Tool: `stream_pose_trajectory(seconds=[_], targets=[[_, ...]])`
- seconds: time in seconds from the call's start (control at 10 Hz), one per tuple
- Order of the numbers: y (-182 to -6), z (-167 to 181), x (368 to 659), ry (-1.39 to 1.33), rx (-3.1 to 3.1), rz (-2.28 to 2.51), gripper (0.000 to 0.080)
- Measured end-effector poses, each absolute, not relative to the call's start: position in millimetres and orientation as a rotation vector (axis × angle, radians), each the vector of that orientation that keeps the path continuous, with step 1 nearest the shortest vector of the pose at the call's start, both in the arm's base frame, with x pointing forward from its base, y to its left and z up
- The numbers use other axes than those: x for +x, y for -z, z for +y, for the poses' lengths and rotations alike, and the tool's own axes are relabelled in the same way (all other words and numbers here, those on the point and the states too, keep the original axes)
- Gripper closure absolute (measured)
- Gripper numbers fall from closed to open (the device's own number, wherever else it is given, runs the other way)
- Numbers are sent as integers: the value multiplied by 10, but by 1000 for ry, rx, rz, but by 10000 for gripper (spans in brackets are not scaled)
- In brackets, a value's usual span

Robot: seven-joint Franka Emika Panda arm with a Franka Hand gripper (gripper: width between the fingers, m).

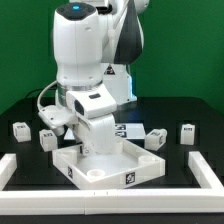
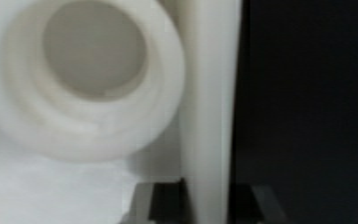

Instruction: Assemble square table

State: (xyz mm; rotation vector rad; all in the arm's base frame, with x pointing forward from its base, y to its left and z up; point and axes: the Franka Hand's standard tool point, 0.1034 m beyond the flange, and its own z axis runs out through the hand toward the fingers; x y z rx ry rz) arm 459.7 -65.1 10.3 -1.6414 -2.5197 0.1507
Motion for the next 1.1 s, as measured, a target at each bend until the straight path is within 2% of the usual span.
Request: stream_pose_trajectory(seconds=[0.2, 0.5, 1.1], targets=[[-169, -322, 4828, -222, -1896, -2313, 725], [-175, 42, 4934, -287, -2029, -2140, 714], [-103, 515, 4938, -275, -2028, -2107, 705]])
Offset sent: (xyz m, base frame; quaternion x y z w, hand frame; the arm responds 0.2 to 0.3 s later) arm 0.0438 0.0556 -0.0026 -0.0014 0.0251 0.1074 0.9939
